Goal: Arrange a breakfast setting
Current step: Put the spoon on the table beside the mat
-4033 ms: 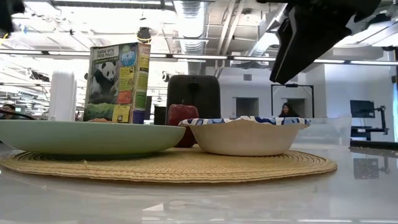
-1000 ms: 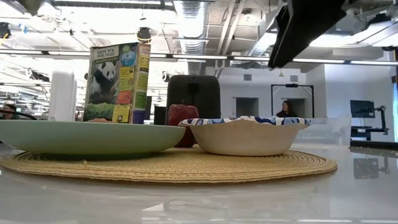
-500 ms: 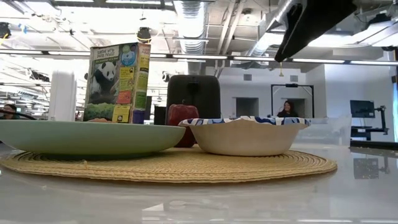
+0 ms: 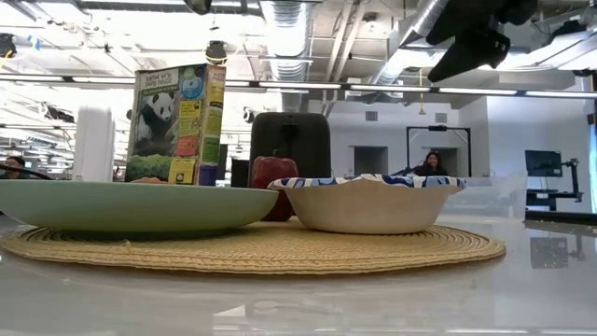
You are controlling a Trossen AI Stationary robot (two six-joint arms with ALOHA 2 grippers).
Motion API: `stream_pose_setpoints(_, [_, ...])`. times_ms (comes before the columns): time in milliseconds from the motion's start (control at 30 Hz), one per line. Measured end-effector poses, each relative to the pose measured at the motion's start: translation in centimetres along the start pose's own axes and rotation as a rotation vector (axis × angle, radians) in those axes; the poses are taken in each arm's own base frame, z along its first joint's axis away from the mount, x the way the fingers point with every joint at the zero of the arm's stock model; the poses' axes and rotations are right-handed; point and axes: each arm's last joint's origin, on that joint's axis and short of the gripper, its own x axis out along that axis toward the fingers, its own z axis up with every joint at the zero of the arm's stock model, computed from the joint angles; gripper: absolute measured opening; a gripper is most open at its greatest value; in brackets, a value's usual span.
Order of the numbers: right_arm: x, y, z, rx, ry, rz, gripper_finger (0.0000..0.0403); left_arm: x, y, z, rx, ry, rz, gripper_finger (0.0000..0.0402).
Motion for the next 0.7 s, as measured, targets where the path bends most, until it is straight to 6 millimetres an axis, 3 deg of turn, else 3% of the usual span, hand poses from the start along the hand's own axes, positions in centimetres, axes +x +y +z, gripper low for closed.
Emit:
stream_pose_setpoints(200, [1.3, 0.6, 0.5, 0.097, -0.089, 0.057, 0.0345, 1.7, -1.7, 0.6, 0.187, 0.031, 0.017, 0.0020])
stream_pose_setpoints(367, [2.9, 1.2, 2.0, 0.080, -0.202, 0.113, 0.0345, 2.9, -3.6, 1.2, 0.351, 0.052, 0.050, 0.0019])
stream_pose_setpoints(600, [5.7, 1.4, 5.2, 0.099, -0.341, 0.397, 0.0345, 4.1, -5.9, 2.5, 0.603, 0.058, 0.116, 0.0019])
stream_pose_setpoints(700, [7.0, 1.0, 5.9, 0.140, -0.361, 0.467, 0.0341, 4.1, -5.9, 2.9, 0.650, 0.046, 0.122, 0.0019])
